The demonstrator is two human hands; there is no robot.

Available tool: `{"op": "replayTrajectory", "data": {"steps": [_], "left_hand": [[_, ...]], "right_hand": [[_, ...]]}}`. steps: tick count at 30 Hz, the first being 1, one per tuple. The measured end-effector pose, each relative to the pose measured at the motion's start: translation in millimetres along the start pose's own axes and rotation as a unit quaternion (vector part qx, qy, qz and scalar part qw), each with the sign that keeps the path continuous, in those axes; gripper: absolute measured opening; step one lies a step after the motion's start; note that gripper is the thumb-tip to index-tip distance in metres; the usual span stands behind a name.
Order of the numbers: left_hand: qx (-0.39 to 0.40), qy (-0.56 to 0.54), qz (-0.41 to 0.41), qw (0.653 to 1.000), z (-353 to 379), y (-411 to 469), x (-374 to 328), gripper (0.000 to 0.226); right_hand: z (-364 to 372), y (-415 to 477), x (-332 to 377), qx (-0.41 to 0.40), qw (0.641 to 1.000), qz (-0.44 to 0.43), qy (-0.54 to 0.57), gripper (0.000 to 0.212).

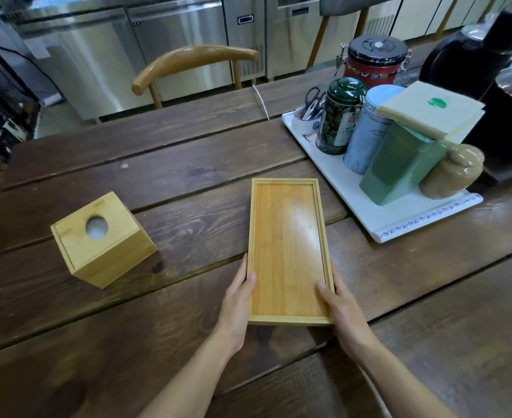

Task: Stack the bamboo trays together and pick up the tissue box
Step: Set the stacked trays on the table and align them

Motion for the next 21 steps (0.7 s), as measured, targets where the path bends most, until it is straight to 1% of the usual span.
{"op": "replayTrajectory", "data": {"steps": [6,8,10,16,21], "left_hand": [[-0.013,-0.022,-0.005,1.000,11.5,10.2,-3.1,0.049],[-0.022,-0.025,-0.003,0.999,20.7,17.8,-6.7,0.050],[-0.030,-0.023,0.000,0.999,31.6,26.9,-11.5,0.049],[-0.036,-0.030,0.010,0.999,64.2,54.2,-23.4,0.046],[-0.059,-0.041,0.011,0.997,78.3,69.5,-30.0,0.045]], "right_hand": [[-4.0,22.9,6.5,0.006,1.000,0.010,-0.004,0.066],[-7.3,38.5,11.8,0.010,1.000,0.012,-0.016,0.057],[-10.7,55.5,18.2,0.015,0.999,0.015,-0.031,0.054],[-18.6,99.1,44.4,0.003,0.998,0.021,-0.054,0.055],[-16.8,123.8,60.2,0.016,0.996,0.021,-0.081,0.053]]}}
Point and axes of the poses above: each hand's wrist, its own y-axis towards the middle knuckle, its own z-axis out of the palm, x = y × z, the point moved 6 cm from there along y, towards the middle knuckle, and after that the axes turned 15 degrees about -x, right-handed, at the moved point
